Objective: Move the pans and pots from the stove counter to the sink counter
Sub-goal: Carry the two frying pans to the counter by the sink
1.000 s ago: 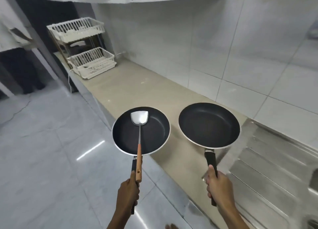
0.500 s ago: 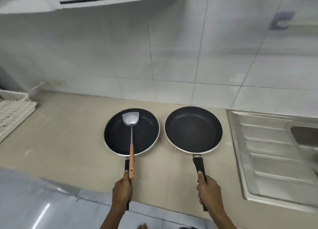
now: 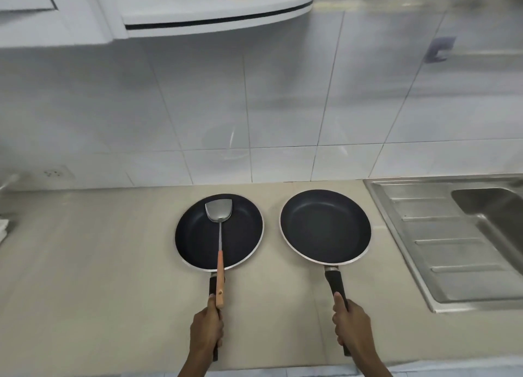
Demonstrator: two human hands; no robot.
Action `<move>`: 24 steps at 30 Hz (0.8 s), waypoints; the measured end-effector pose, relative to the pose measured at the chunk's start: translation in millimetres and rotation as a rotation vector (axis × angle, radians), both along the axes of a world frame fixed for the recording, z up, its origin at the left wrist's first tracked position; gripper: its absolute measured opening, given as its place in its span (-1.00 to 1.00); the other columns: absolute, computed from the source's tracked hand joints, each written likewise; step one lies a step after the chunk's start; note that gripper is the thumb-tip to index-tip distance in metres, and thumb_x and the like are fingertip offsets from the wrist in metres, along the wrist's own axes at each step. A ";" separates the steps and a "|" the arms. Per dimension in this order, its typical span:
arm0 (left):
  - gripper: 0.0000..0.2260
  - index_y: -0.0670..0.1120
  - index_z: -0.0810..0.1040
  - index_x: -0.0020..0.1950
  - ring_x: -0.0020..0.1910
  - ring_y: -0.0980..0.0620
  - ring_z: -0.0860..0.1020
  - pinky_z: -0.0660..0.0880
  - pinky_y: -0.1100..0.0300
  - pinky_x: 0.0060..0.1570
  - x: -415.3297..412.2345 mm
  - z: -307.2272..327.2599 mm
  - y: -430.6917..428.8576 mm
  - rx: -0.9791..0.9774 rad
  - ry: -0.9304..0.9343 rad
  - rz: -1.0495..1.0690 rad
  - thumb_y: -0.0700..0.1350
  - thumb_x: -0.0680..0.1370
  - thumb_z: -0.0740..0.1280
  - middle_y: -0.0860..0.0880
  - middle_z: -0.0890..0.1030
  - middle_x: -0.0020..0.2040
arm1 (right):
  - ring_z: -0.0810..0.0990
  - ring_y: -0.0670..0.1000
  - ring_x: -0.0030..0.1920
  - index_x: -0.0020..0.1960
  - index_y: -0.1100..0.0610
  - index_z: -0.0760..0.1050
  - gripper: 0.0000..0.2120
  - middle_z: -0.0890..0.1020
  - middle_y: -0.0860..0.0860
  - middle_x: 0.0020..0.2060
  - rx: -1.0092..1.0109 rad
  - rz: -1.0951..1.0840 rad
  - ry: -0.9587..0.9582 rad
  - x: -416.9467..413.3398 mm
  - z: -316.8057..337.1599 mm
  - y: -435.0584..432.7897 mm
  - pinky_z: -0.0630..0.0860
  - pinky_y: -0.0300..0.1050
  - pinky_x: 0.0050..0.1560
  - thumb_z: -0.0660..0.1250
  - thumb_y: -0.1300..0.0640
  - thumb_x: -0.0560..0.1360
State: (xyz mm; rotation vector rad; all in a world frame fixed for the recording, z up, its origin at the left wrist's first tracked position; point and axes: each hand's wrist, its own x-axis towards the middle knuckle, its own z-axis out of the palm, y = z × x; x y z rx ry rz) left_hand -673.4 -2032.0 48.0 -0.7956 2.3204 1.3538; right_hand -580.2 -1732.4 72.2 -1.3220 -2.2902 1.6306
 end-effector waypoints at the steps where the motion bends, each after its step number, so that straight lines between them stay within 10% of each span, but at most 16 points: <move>1: -0.44 -0.14 0.48 -0.36 -0.63 -0.07 0.44 0.37 0.19 -0.60 -5.0 -0.3 -4.4 0.012 -0.002 0.007 0.20 0.66 0.10 -0.06 0.49 -0.59 | 0.40 0.03 -0.62 -0.24 0.27 0.53 -0.54 0.51 0.04 -0.53 0.007 0.002 -0.004 -3.8 -1.8 -3.7 0.40 -0.14 -0.59 0.23 -0.07 0.63; 24: -0.45 -0.15 0.37 -0.34 -0.65 -0.03 0.29 0.30 0.19 -0.53 -96.8 -0.1 -10.9 0.144 -0.080 -0.052 0.21 0.69 0.07 -0.05 0.37 -0.56 | 0.45 0.05 -0.51 -0.19 0.22 0.41 -0.55 0.52 0.11 -0.38 0.016 0.173 -0.068 -102.1 -2.9 -20.0 0.48 -0.10 -0.50 0.11 -0.10 0.69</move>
